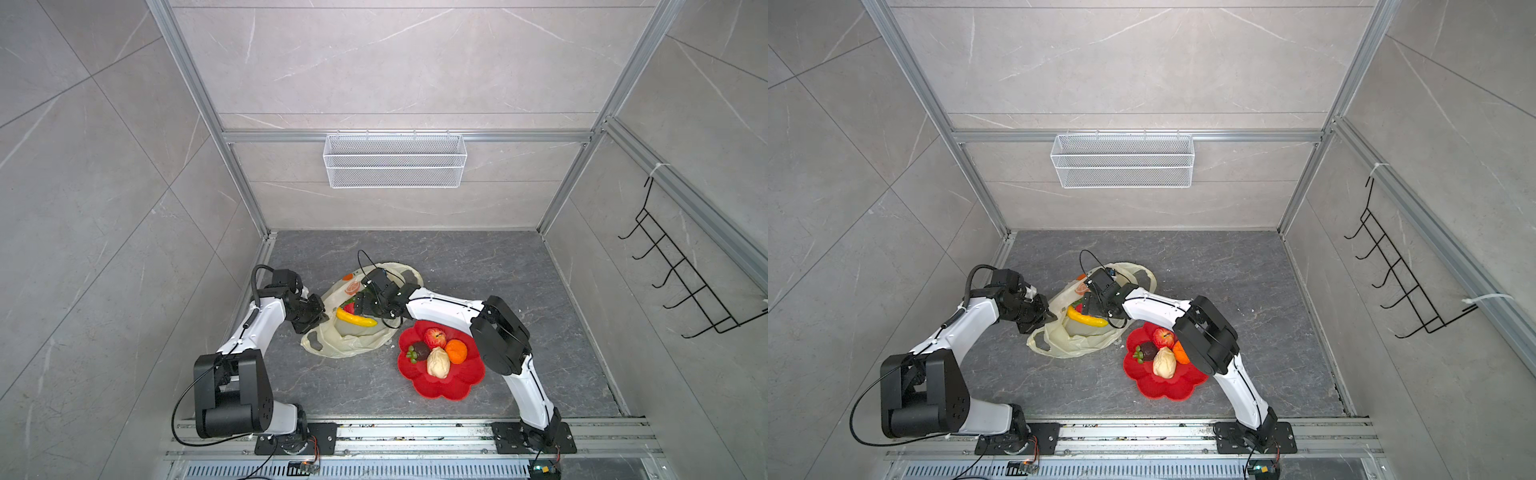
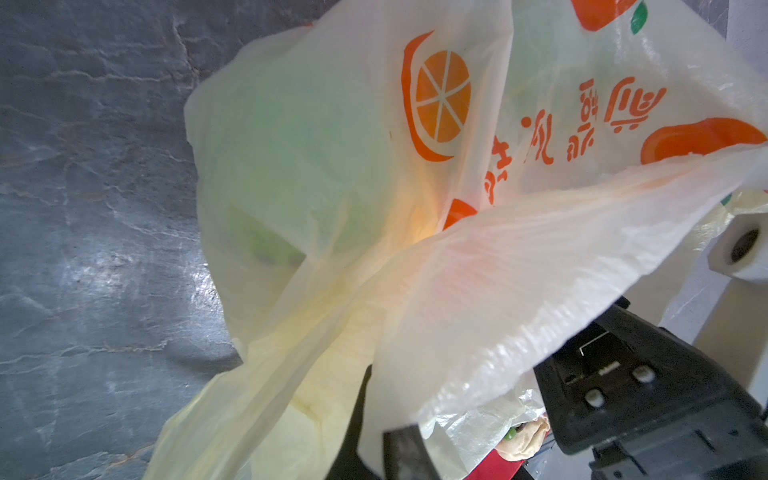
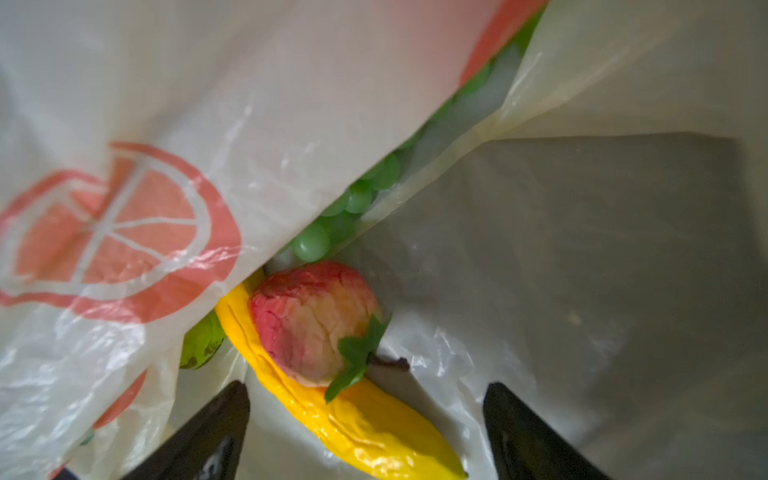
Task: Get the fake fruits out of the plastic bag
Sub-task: 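Reach the right gripper back into the bag toward the pink peach, then close the right gripper on the pink peach inside the bag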
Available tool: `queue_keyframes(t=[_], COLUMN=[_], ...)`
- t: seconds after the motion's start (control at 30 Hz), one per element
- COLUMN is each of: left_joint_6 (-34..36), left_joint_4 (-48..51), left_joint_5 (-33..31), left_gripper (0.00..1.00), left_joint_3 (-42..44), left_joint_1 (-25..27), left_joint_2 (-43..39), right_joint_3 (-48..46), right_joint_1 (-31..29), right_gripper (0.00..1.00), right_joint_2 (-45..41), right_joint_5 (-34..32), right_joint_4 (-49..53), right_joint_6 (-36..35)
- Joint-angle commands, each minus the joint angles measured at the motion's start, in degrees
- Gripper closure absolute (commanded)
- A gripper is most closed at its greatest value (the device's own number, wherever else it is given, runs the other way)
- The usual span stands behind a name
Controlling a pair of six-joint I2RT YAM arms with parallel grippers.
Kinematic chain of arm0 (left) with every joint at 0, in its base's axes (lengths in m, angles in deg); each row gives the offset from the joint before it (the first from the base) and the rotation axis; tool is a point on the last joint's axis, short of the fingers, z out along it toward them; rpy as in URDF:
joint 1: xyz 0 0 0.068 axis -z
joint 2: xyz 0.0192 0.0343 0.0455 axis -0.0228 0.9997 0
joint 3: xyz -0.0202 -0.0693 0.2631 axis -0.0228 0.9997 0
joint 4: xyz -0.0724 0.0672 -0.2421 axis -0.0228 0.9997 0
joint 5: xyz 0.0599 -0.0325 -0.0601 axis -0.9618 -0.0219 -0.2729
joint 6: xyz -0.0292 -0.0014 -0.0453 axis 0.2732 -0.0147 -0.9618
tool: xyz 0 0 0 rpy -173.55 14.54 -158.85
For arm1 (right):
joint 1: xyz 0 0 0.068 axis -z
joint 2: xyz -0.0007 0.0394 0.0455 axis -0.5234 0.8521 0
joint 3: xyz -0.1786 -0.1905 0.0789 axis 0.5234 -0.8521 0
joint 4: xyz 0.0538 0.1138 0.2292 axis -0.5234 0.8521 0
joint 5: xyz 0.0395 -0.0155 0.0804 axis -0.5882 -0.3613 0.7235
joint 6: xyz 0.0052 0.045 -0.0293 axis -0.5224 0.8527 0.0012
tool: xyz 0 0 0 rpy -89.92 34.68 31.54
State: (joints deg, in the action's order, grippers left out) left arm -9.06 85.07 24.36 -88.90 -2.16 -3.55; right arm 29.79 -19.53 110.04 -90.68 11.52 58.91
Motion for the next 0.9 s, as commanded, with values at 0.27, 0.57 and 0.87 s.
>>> queue_keyframes(t=[0.27,0.57,0.87], left_joint_6=[0.7,0.7,0.8], left_joint_4=[0.3,0.3,0.4], left_joint_5=[0.6,0.6,0.6], left_gripper=[0.96,0.95,0.95], left_joint_3=[-0.7,-0.6,-0.7], left_joint_1=[0.2,0.2,0.2], left_joint_2=[-0.1,-0.1,-0.1], right_joint_3=[7.2,9.2,8.5], right_joint_1=[0.5,0.5,0.4], right_gripper=[0.16,0.15,0.33], right_joint_2=[7.4,9.8,8.6], right_joint_5=[2.9,5.3,5.3], right_joint_4=[-1.2,-1.3,-1.8], right_joint_6=[-4.0,-3.8,-4.4])
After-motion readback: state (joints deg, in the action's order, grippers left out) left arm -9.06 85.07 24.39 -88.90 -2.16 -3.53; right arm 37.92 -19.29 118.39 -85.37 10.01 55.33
